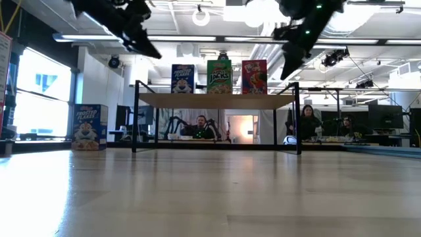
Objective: Stack cereal on shelf
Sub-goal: Adjust the bottom red cereal box on the shelf, then put the top left blue cereal on the shelf aligned with the other blue cereal box
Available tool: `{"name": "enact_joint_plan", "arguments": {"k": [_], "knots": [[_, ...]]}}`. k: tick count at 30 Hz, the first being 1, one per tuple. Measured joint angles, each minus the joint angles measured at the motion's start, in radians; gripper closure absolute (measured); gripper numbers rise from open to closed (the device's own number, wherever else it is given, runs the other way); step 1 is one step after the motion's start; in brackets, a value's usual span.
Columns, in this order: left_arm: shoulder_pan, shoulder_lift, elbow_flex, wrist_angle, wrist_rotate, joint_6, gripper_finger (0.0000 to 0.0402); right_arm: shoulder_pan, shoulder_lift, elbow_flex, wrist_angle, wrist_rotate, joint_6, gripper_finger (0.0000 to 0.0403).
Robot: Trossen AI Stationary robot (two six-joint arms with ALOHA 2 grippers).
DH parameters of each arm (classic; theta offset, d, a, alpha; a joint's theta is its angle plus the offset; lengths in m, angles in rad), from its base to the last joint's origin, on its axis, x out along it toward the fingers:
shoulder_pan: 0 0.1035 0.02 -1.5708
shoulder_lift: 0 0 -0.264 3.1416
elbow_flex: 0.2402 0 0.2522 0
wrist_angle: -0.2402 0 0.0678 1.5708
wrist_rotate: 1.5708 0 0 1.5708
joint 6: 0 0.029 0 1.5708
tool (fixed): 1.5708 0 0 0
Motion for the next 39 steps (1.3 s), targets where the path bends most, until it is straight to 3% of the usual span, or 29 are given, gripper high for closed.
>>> {"name": "enact_joint_plan", "arguments": {"k": [7, 13, 19, 23, 27, 39], "knots": [[0.038, 0.108, 0.270, -0.596, -0.141, 0.068, 0.0401, 0.054, -0.288, -0.347, 0.368, -0.138, 0.069, 0.0403], [0.091, 0.247, 0.374, -0.874, -0.280, 0.144, 0.0393, 0.148, -0.419, -0.497, 0.503, -0.142, 0.087, 0.0403], [0.105, 0.348, 0.382, -0.929, -0.381, 0.305, 0.0373, 0.207, -0.455, -0.528, 0.497, -0.109, 0.115, 0.0403], [0.105, 0.386, 0.382, -0.918, -0.385, 0.393, 0.0380, 0.232, -0.455, -0.529, 0.500, -0.106, 0.115, 0.0403], [0.115, 0.386, 0.382, -0.914, -0.354, 0.395, 0.0399, 0.252, -0.454, -0.528, 0.517, -0.088, 0.115, 0.0403], [0.163, 0.259, 0.382, -0.874, -0.315, 0.331, 0.0391, 0.293, -0.454, -0.528, 0.543, -0.047, 0.115, 0.0403]]}}
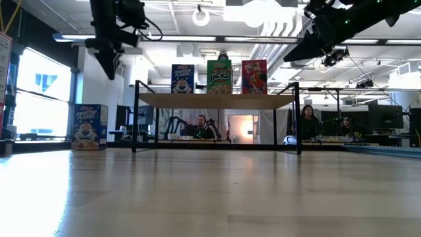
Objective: Stack cereal on shelf
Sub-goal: Put the top left blue cereal on the shelf aligned with the other blue cereal box
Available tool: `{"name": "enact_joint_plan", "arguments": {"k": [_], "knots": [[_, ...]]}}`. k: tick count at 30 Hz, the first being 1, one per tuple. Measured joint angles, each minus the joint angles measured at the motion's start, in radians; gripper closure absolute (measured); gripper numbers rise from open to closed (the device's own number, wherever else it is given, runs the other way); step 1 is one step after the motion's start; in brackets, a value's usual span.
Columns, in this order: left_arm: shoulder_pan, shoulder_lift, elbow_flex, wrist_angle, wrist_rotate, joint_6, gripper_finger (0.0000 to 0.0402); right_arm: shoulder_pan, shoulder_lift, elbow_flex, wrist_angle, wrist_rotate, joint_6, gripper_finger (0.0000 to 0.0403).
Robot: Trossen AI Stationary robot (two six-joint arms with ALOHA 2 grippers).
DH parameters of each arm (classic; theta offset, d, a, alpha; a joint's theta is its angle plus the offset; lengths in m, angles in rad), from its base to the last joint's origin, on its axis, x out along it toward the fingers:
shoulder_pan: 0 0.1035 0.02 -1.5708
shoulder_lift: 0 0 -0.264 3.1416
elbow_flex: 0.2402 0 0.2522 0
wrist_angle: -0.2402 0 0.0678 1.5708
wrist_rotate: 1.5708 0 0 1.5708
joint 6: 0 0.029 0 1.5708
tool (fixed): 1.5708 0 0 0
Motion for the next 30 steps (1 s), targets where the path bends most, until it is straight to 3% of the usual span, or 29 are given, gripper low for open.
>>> {"name": "enact_joint_plan", "arguments": {"k": [7, 20, 30], "knots": [[0.028, -0.005, 0.000, -0.014, 0.046, -0.061, 0.0379, 0.011, 0.001, 0.000, 0.004, 0.006, 0.038, 0.0403], [0.018, 0.028, -0.011, -0.009, 0.048, -0.123, 0.0253, 0.011, 0.002, 0.000, 0.003, 0.006, 0.042, 0.0403], [-0.005, 0.062, -0.011, 0.007, 0.053, -0.114, 0.0249, 0.011, 0.002, 0.000, 0.001, 0.006, 0.042, 0.0403]]}}
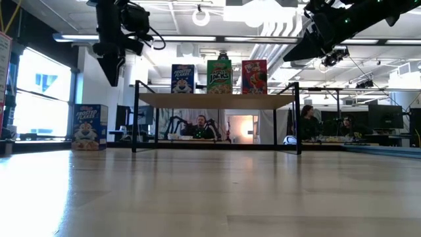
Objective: Stack cereal on shelf
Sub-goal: Put the top left blue cereal on the shelf aligned with the other blue cereal box
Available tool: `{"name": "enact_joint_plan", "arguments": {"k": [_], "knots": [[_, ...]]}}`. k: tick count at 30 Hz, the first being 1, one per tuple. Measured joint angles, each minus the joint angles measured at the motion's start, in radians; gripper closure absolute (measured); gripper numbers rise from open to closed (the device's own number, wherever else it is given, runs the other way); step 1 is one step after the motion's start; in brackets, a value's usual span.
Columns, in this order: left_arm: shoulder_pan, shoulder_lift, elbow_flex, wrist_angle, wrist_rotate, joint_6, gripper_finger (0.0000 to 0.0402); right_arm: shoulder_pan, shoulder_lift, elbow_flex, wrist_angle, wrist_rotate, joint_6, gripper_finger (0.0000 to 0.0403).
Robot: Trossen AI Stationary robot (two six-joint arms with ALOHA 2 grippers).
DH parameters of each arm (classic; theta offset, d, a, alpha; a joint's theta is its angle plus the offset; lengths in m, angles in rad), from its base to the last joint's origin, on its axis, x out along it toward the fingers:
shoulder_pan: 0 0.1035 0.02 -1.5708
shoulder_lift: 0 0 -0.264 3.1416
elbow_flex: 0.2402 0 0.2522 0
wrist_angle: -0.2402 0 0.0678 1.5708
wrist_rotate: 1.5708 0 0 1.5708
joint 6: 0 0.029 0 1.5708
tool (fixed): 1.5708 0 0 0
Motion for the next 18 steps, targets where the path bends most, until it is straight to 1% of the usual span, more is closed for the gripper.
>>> {"name": "enact_joint_plan", "arguments": {"k": [5, 10, 18], "knots": [[0.000, 0.032, 0.000, -0.026, 0.003, 0.008, 0.0250, 0.000, 0.000, 0.000, -0.006, 0.000, 0.000, 0.0403], [0.000, 0.071, 0.000, -0.031, -0.028, 0.036, 0.0250, 0.000, 0.000, 0.000, -0.006, 0.000, 0.001, 0.0403], [-0.002, 0.116, 0.000, -0.038, -0.021, 0.046, 0.0237, 0.000, 0.000, 0.000, -0.027, 0.000, 0.003, 0.0403]]}}
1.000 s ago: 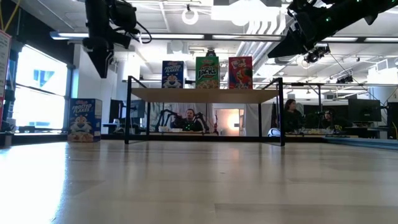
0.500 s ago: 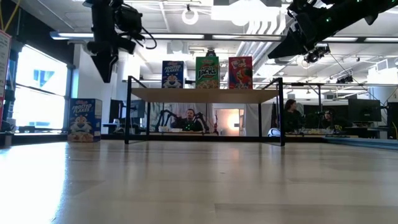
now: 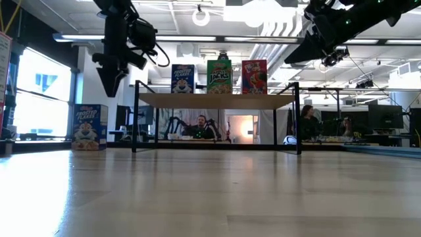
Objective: Stack cereal on shelf
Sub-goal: Put the top left blue cereal on the shelf aligned with the other blue cereal box
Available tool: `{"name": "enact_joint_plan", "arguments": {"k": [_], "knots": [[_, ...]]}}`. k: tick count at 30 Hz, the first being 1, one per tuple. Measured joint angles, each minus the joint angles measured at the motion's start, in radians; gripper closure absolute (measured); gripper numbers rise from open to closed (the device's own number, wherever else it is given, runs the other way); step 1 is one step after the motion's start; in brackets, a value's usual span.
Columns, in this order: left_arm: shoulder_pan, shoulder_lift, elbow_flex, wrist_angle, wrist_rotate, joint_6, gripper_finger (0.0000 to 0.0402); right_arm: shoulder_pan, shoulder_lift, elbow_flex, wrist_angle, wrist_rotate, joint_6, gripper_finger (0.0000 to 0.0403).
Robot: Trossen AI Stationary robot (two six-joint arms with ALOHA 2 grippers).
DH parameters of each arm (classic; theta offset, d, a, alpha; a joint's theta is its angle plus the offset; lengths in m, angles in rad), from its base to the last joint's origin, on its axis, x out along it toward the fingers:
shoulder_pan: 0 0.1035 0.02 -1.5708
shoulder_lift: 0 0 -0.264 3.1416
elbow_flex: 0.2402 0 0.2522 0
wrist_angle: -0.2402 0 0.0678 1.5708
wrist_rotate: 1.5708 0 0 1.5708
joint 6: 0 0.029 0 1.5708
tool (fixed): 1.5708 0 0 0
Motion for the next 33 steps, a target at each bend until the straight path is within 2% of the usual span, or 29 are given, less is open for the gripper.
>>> {"name": "enact_joint_plan", "arguments": {"k": [10, 13, 18, 23, 33], "knots": [[0.000, 0.026, -0.012, -0.008, -0.039, 0.008, 0.0226, 0.000, 0.000, 0.000, -0.003, -0.004, 0.000, 0.0403], [0.000, 0.016, -0.079, -0.008, -0.051, 0.038, 0.0226, 0.000, 0.000, 0.000, -0.003, -0.005, 0.000, 0.0403], [-0.008, -0.048, -0.186, 0.030, -0.176, 0.116, 0.0226, 0.000, 0.000, 0.000, -0.003, -0.005, 0.000, 0.0403], [-0.001, -0.102, -0.224, 0.051, -0.156, 0.123, 0.0226, 0.000, 0.000, 0.000, 0.003, -0.006, -0.001, 0.0403], [0.032, -0.107, -0.224, 0.102, -0.093, 0.126, 0.0228, 0.000, 0.000, 0.000, 0.013, -0.020, 0.004, 0.0403]]}}
